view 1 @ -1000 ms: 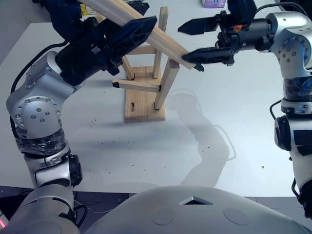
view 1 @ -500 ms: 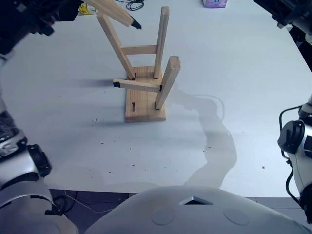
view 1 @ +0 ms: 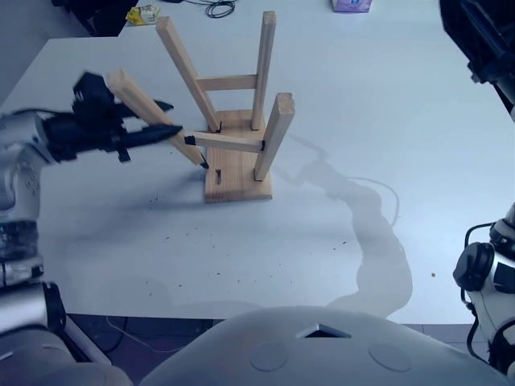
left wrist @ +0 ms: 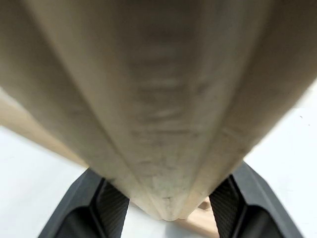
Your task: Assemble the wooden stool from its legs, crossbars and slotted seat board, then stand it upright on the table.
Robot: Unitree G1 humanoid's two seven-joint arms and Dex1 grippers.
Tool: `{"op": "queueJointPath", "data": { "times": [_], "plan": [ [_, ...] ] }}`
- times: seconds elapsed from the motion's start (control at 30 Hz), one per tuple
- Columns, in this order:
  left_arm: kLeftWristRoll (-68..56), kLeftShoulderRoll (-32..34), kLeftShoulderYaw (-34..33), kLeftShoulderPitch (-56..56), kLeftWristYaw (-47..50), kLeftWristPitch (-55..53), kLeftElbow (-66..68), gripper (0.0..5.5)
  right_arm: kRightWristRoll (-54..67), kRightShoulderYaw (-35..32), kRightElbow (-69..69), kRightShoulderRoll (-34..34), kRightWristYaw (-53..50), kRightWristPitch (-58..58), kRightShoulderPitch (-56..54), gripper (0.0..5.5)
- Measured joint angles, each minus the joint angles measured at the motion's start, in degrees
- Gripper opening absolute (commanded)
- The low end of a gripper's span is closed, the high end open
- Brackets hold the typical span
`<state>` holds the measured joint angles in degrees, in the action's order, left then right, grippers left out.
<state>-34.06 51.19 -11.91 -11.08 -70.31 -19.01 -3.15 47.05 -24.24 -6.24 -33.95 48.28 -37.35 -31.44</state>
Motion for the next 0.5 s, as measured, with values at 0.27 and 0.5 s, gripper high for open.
{"op": "queueJointPath", "data": {
  "times": [0.27, 0.5],
  "plan": [
    [0.3, -3.06, -1.84, 7.74, 5.18, 3.2, -8.3, 2.05, -0.34, 2.63, 4.84, -3.13, 3.2, 0.69, -4.27, 4.64],
    [-1.06, -6.86, 0.5, 12.29, 7.68, 3.85, -14.68, 2.05, -2.09, 5.18, 7.29, -3.35, 5.31, 2.66, -6.31, 4.64]
  ]
}}
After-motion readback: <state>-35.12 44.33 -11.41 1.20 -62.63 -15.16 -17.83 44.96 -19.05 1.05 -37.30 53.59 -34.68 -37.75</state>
